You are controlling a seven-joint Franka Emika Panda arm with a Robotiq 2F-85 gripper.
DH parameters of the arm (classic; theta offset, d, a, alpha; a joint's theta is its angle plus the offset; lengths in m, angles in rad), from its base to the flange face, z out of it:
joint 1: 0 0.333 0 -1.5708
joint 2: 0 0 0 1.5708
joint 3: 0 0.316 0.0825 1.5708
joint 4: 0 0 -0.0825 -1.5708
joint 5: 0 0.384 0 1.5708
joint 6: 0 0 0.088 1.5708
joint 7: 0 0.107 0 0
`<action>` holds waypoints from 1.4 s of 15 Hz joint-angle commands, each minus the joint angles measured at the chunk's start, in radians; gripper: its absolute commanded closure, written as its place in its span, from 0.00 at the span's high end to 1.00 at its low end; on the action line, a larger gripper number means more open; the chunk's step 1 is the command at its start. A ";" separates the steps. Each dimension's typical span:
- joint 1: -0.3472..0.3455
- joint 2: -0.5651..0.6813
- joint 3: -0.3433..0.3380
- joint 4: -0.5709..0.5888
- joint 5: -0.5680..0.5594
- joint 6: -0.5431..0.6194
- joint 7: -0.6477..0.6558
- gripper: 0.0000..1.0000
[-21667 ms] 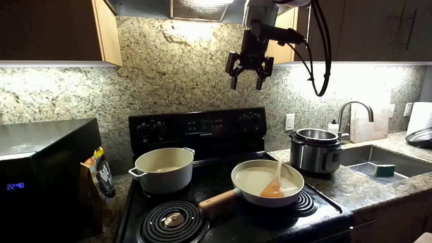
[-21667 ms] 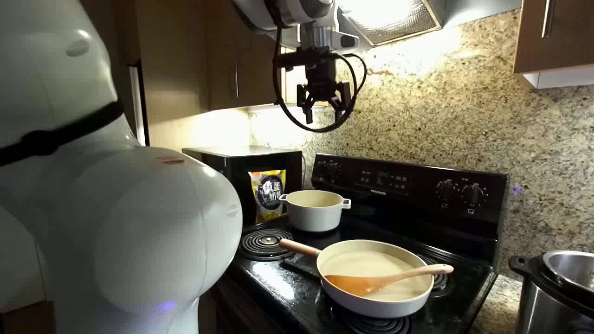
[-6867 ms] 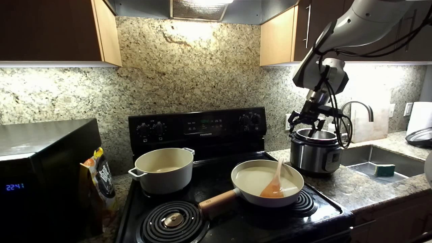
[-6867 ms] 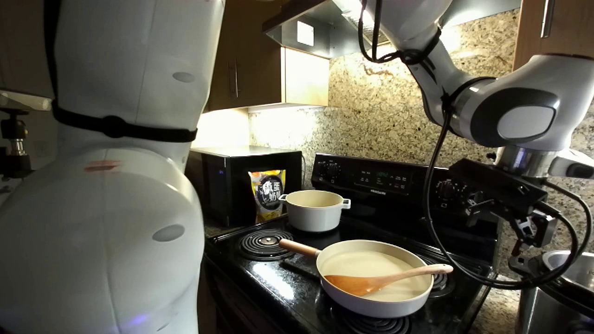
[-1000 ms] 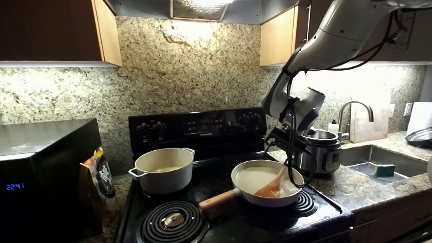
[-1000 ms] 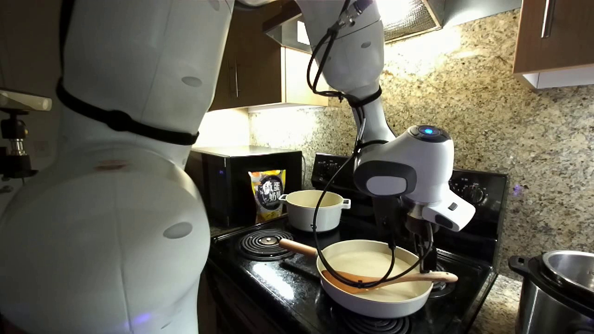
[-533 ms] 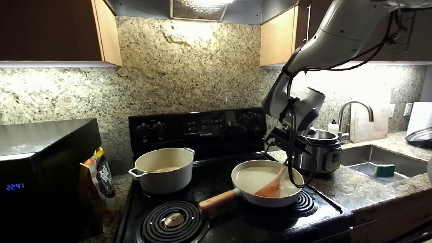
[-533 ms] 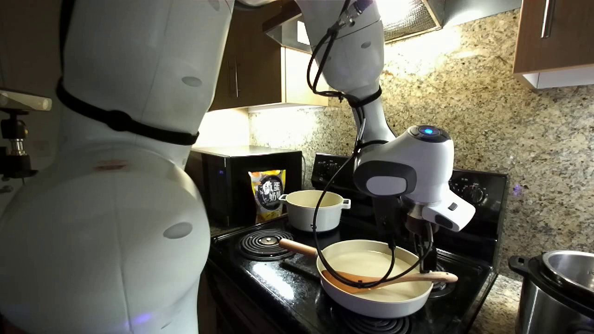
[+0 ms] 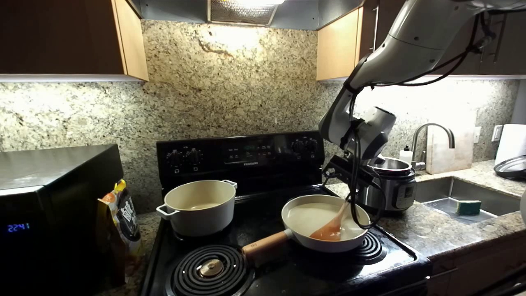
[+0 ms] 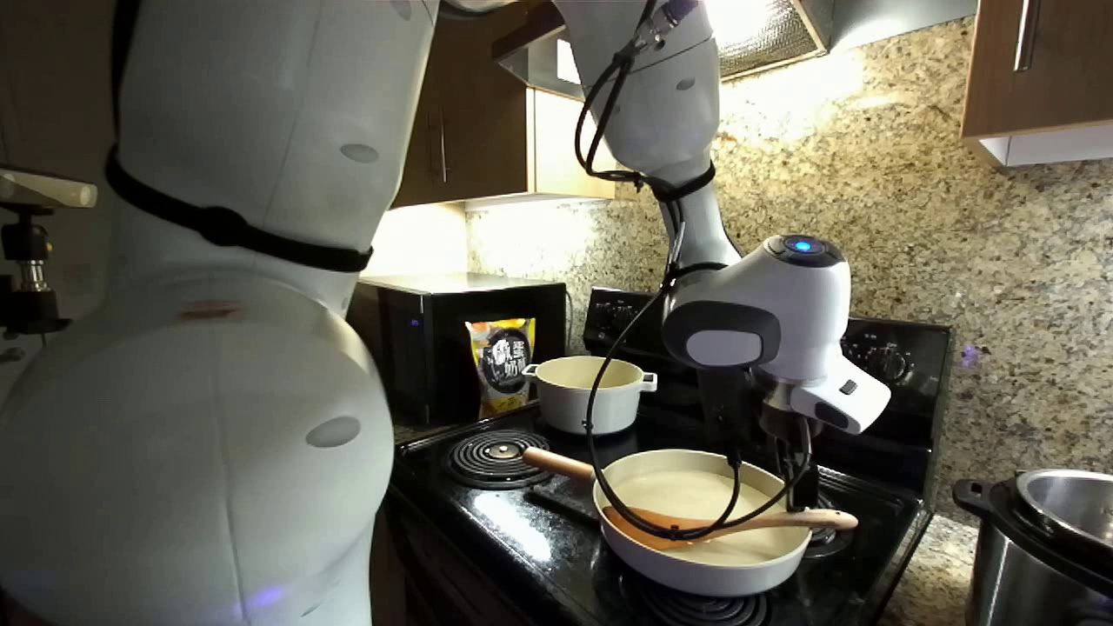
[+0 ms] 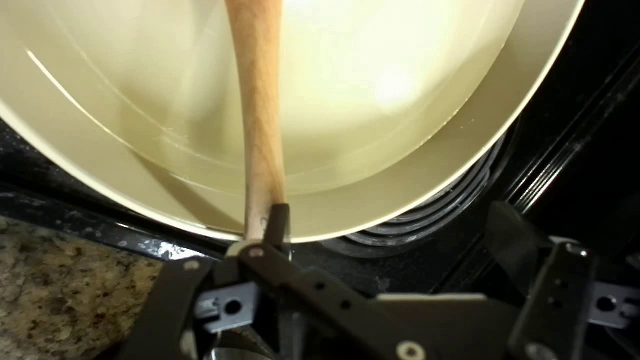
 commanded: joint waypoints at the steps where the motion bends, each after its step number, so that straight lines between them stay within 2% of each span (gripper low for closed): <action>1: 0.000 0.000 0.000 0.000 0.000 0.000 0.000 1.00; 14: 0.000 0.000 0.000 0.000 0.000 0.000 0.000 1.00; 21: -0.013 -0.006 0.010 0.014 0.036 0.015 -0.024 1.00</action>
